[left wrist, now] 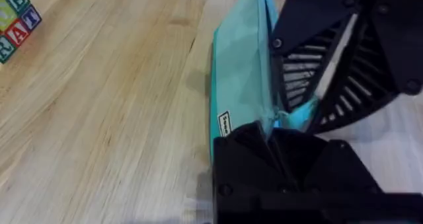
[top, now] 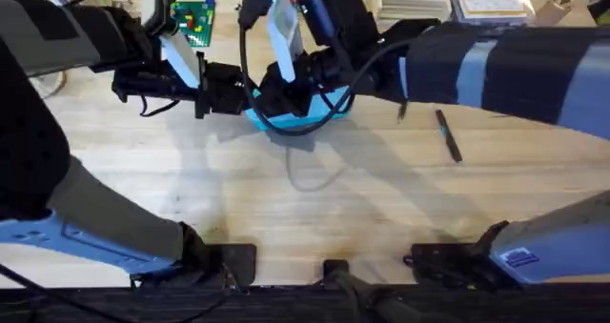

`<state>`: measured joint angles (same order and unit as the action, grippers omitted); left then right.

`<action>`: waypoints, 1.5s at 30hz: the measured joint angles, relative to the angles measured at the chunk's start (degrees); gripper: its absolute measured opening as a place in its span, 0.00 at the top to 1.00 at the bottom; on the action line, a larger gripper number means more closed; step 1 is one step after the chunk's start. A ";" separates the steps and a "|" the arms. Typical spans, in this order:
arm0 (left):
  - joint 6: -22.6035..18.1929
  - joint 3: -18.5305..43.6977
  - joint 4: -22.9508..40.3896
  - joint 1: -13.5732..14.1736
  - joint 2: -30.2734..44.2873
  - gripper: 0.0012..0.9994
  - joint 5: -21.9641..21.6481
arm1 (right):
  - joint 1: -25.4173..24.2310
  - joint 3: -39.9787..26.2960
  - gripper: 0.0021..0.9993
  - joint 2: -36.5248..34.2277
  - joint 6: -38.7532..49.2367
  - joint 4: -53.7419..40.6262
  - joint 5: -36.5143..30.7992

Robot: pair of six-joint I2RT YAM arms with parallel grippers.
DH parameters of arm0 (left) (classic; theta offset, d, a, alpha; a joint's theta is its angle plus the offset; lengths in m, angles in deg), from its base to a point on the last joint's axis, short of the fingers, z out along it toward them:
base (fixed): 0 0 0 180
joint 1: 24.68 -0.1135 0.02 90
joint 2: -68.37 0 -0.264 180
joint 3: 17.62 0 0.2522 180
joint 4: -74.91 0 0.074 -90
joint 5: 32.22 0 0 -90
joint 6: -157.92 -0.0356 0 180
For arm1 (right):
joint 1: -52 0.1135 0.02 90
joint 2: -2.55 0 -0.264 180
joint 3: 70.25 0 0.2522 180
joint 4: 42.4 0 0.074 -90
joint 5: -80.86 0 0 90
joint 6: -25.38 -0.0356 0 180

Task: Unzip the bag, pick up the pens from the table one at a time and place them inside, then zip the bag closed.

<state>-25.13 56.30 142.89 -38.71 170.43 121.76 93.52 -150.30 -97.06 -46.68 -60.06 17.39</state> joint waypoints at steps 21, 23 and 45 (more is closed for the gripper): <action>0.02 0.01 -0.24 0.33 0.00 0.96 0.30 | 1.15 -0.22 0.00 1.89 0.06 -0.35 3.49; 0.02 0.00 -0.24 0.33 0.00 0.96 0.31 | 0.31 -0.22 0.00 3.63 0.06 -0.65 3.49; 0.02 0.02 -0.24 0.33 0.00 0.96 0.31 | -12.60 -0.31 0.00 15.13 1.45 -19.62 3.40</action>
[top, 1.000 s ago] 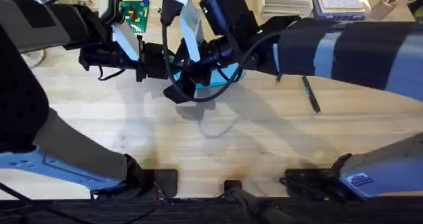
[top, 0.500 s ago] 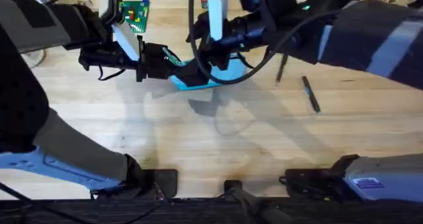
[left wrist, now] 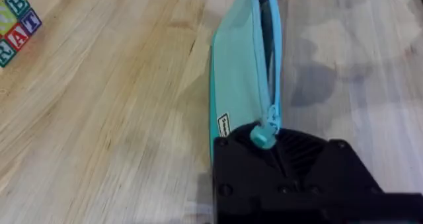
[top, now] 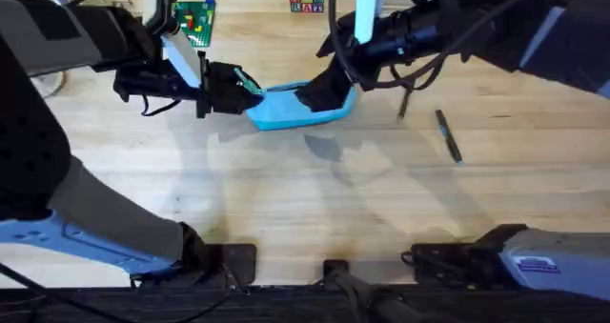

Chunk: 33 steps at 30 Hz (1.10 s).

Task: Unzip the bag, pick up the pens from the table one at a time and place them inside, then zip the bag closed.

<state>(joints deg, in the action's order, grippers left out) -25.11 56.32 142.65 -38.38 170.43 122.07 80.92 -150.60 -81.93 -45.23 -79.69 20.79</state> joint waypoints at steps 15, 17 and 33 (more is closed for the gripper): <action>0.19 0.00 0.22 0.00 0.00 0.01 0.00 | -3.99 -0.02 0.00 6.37 4.71 -9.71 -8.97; 0.18 0.00 0.22 0.00 0.00 0.01 0.00 | -4.10 -0.02 0.00 7.14 4.92 -9.84 -10.33; 0.19 0.00 0.42 0.00 0.00 0.00 -0.35 | -4.14 -0.02 0.00 12.18 5.43 -10.01 -13.64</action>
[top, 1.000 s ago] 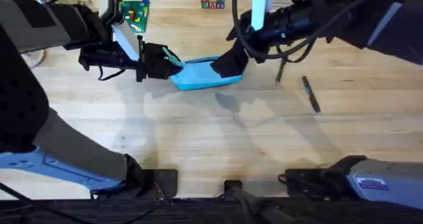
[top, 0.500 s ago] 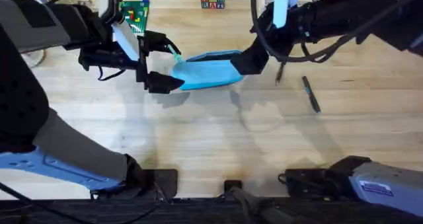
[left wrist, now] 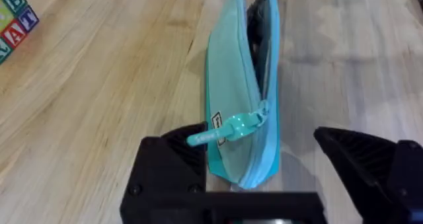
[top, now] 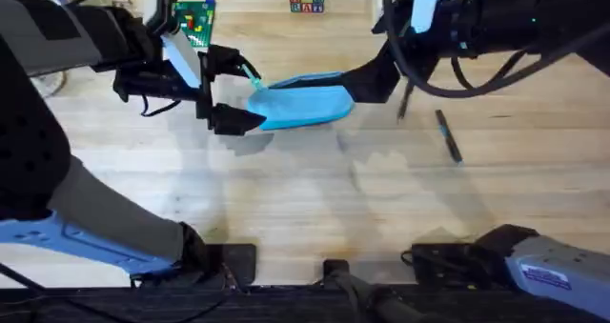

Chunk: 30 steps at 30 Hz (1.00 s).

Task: Unzip the bag, pick up the pens from the table one at a time and place them inside, then zip the bag closed.

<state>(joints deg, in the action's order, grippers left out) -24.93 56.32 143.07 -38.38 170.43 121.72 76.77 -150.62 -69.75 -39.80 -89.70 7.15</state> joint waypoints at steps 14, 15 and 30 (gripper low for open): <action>0.00 2.49 9.42 -2.05 -9.21 0.00 -9.50 | 0.00 0.00 0.00 0.08 0.11 -1.31 -0.02; -0.01 2.56 9.84 -2.05 -10.41 0.00 -9.97 | 0.00 0.00 0.00 0.07 0.11 -1.33 -0.02; 4.48 2.56 17.19 -2.05 -25.38 0.00 -15.68 | -0.05 0.00 0.00 3.66 -2.04 -3.61 -4.86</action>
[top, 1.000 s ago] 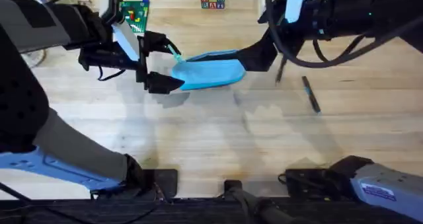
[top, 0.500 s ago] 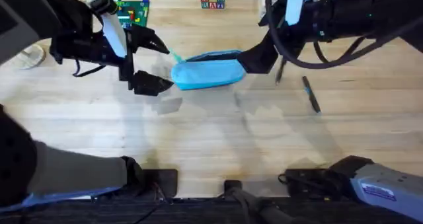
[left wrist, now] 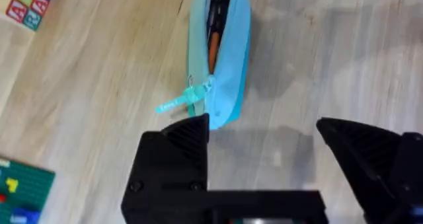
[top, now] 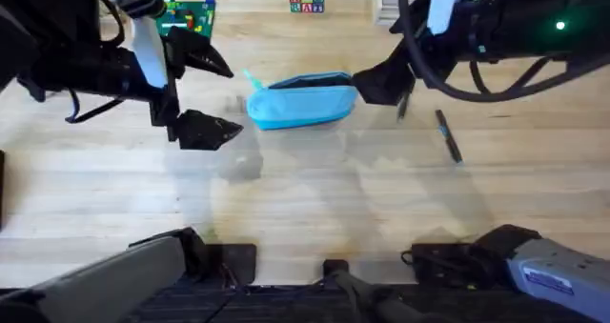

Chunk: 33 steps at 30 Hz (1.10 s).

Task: Unzip the bag, pick up the pens from the table one at a time and place them inside, then zip the bag closed.

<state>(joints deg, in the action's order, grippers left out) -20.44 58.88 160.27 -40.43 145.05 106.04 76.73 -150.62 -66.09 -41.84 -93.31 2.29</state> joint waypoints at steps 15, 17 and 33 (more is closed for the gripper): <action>27.79 0.02 -0.50 0.00 -7.90 0.00 -7.52 | -0.02 0.00 0.46 0.91 3.86 -5.31 -2.24; 31.13 0.18 -0.44 0.00 -9.38 0.00 -8.32 | -0.02 0.00 0.69 0.91 5.65 -5.31 -2.32; 40.86 2.14 -0.35 0.00 -15.25 0.00 -10.39 | -2.47 0.00 0.97 0.38 20.50 -5.19 1.32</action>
<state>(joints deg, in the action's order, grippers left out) 20.42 61.02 159.92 -40.43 129.80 95.65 74.25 -150.62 -65.71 -21.34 -98.49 3.61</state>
